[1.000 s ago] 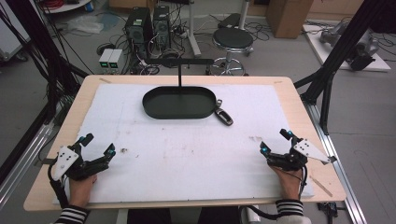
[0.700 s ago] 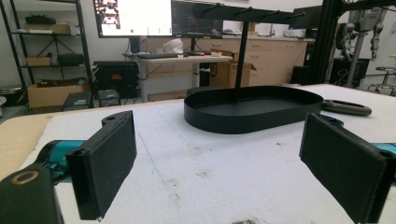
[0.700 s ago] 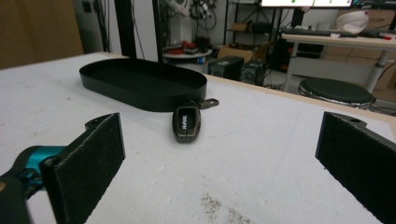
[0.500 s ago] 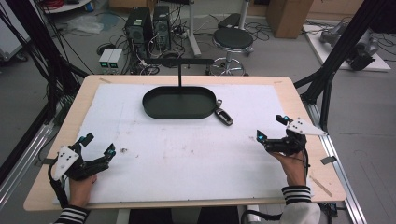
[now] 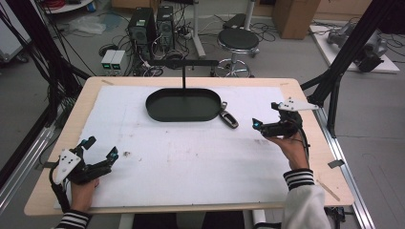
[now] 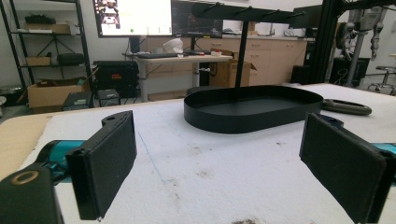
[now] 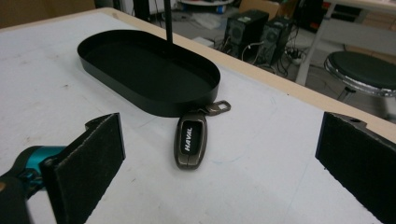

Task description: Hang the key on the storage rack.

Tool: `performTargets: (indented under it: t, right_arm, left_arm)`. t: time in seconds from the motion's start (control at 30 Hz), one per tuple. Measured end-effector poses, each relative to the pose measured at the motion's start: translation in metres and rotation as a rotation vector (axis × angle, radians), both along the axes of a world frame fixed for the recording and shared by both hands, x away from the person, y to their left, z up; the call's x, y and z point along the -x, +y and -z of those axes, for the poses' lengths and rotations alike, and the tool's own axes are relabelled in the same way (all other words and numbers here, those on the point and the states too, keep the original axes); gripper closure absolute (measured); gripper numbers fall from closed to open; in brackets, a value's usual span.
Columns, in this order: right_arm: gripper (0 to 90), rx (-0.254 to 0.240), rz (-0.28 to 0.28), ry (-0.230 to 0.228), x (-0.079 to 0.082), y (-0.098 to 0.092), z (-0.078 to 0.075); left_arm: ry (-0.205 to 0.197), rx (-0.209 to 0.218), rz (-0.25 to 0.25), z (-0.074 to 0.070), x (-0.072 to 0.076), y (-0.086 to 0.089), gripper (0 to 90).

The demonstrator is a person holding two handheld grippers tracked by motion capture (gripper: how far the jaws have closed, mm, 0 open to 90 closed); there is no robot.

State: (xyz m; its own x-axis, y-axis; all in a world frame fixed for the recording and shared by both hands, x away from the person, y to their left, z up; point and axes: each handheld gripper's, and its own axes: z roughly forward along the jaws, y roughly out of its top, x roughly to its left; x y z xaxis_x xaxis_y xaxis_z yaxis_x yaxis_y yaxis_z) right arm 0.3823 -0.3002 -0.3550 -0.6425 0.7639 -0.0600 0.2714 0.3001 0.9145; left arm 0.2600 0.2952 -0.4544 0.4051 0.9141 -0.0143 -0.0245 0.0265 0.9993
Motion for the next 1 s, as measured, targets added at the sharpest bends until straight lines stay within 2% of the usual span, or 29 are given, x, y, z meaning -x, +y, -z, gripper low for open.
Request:
performTargets:
  t: [0.17,0.37,0.4,0.5,0.77,0.9,1.0]
  right_arm:
    - [0.3,0.048,-0.014,0.057,-0.023,0.012,-0.008]
    - [0.3,0.087,-0.025,0.107,-0.038,0.021,-0.011]
    - [0.3,0.114,-0.028,0.123,-0.046,0.025,-0.012]
    - [0.3,0.144,-0.025,0.144,-0.053,0.03,-0.013]
    - [0.4,0.2,-0.029,0.237,-0.077,0.049,-0.01]
    - [0.3,0.228,-0.044,0.262,-0.086,0.059,-0.009]
    - [0.3,0.259,-0.045,0.296,-0.094,0.065,-0.007]
  left_arm:
    - [0.002,-0.001,0.002,0.0,0.0,0.0,11.4]
    - [0.001,-0.001,0.002,0.0,0.0,0.0,11.4]
    - [0.002,-0.001,0.002,0.0,0.0,0.0,11.4]
    - [0.001,0.0,0.002,0.0,0.0,0.0,11.4]
    - [0.001,-0.001,0.002,0.0,0.0,0.0,11.4]
    - [0.001,-0.001,0.002,0.0,0.0,0.0,11.4]
    - [0.002,-0.001,0.002,0.0,0.0,0.0,11.4]
